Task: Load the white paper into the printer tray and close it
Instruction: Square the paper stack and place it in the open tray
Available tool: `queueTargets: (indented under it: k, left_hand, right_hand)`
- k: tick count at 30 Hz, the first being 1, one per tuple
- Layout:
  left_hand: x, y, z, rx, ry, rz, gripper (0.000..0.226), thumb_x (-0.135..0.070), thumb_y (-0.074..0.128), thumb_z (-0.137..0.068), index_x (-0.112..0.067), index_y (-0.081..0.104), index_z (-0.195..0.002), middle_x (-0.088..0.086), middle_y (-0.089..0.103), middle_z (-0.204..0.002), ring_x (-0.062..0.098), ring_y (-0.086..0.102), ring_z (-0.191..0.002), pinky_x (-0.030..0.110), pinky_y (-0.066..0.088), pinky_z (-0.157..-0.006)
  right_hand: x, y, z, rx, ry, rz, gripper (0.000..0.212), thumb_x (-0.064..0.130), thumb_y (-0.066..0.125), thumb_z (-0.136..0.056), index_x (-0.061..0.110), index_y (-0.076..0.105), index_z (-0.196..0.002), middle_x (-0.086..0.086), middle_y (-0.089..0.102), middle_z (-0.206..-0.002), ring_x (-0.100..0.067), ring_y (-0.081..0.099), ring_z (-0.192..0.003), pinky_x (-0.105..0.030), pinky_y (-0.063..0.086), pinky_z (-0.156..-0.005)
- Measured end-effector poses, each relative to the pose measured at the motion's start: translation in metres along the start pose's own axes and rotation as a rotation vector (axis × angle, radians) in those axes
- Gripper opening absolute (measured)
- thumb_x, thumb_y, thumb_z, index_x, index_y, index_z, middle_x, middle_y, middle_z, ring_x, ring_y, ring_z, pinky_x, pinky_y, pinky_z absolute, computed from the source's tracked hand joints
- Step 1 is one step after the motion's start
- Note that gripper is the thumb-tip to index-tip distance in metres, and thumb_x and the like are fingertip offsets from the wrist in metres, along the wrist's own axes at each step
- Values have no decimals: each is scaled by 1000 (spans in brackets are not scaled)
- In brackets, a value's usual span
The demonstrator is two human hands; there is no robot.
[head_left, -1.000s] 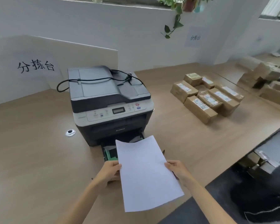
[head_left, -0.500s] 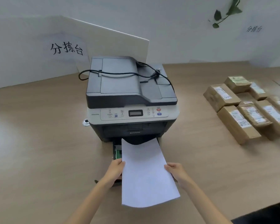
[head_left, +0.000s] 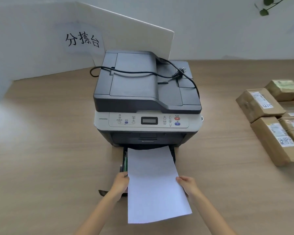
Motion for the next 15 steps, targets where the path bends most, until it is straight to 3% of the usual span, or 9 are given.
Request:
queueTargets:
  k: [3, 5, 8, 10, 11, 12, 15]
  left_hand:
    - [5, 0, -4, 2, -22, 22, 35, 2, 34, -95, -7, 62, -114, 2, 69, -86, 18, 64, -75, 24, 55, -60]
    - [0, -1, -7, 0, -14, 40, 37, 2, 33, -95, -12, 62, -113, 2, 69, -89, 18, 65, -77, 21, 54, -57]
    - [-8, -2, -17, -8, 11, 65, 35, 1, 35, -95, -12, 62, -112, 3, 70, -90, 20, 65, -78, 22, 55, -62]
    - [-13, -2, -24, -17, 30, 66, 34, 0, 37, -95, -7, 63, -116, 11, 72, -98, 27, 65, -83, 33, 55, -74]
    - [-15, -3, -27, -24, 37, 68, 35, -1, 37, -95, -7, 62, -118, 14, 71, -102, 30, 65, -86, 37, 53, -79]
    - [-17, -4, -31, -30, 39, 76, 36, -1, 36, -95, -7, 61, -120, 15, 70, -106, 31, 65, -90, 39, 53, -83]
    - [-24, -6, -39, -46, 49, 82, 39, -4, 33, -96, -8, 54, -128, 14, 65, -120, 29, 65, -102, 38, 53, -89]
  right_hand:
    - [-2, -1, -7, 5, 7, -3, 23, 7, 51, -94, -9, 67, -93, -10, 69, -70, -16, 65, -55, -21, 50, -47]
    - [0, -2, -8, -8, 12, -12, 20, 8, 52, -93, -3, 68, -91, -5, 71, -67, -13, 66, -53, -19, 49, -44]
    - [3, -2, -13, -40, 14, -43, 16, 9, 52, -93, 3, 67, -95, 1, 70, -66, -5, 66, -50, -15, 48, -43]
    - [6, -2, -21, -60, -4, -53, 22, 11, 53, -93, -1, 63, -109, -6, 71, -89, -15, 70, -76, -25, 57, -69]
    - [8, -1, -24, -68, -9, -58, 28, 11, 54, -92, -2, 60, -116, -10, 69, -102, -22, 68, -91, -32, 55, -85]
    - [12, 0, -26, -80, -9, -72, 30, 11, 54, -92, -2, 58, -119, -12, 67, -109, -26, 65, -99, -34, 53, -91]
    - [17, 4, -34, -87, 2, -116, 24, 10, 52, -93, 0, 60, -114, -11, 69, -99, -25, 67, -87, -27, 58, -77]
Point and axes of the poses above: each hand's wrist, its own z-axis away from the middle knuckle, its own y-axis out of the palm, x = y × z, the point moved 10 cm from there along -z, towards the middle knuckle
